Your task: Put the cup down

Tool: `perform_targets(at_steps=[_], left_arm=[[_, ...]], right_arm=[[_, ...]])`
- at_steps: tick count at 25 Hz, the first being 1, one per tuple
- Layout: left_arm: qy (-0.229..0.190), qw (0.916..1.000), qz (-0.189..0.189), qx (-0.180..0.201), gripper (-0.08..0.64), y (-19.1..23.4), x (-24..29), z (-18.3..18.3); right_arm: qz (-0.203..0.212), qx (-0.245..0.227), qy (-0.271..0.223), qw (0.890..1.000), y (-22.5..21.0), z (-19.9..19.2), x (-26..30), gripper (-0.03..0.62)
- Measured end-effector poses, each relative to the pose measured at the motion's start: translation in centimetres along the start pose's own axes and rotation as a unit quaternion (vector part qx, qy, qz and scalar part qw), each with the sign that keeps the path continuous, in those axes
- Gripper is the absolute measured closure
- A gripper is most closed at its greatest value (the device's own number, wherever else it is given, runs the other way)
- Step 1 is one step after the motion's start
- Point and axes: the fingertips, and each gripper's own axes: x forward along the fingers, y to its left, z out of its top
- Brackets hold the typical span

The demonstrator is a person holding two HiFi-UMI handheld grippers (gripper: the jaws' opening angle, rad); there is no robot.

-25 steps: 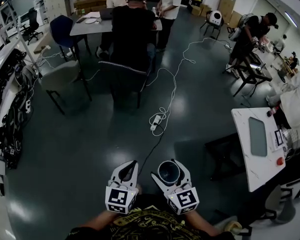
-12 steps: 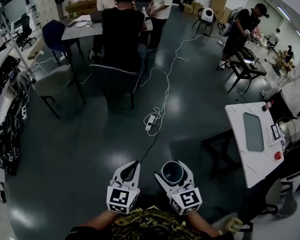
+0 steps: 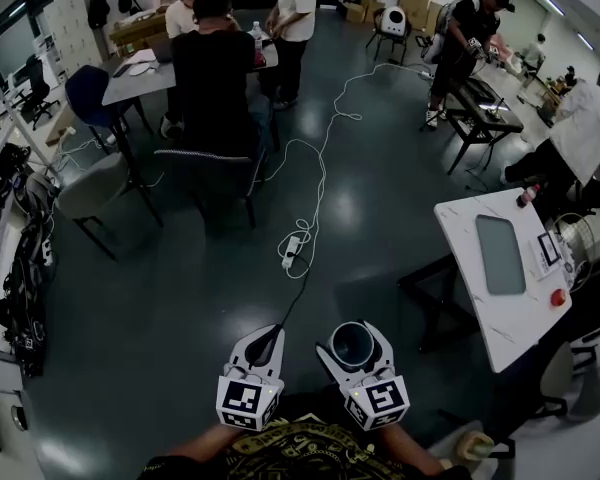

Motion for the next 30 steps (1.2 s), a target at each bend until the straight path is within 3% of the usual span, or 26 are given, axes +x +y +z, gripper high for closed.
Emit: perform_targets(at_steps=[14, 30], left_arm=[[-0.001, 0.9994, -0.033, 0.011, 0.551, -6.9, 8.0, 1.9], [0.007, 0.9971, -0.073, 0.017, 0.551, -15.2, 15.2, 2.2]], right_arm=[[-0.027, 0.012, -0.019, 0.999, -9.8, 0.8, -2.7, 0.207], [-0.046, 0.015, -0.025, 0.998, -17.9, 1.0, -7.1, 0.207]])
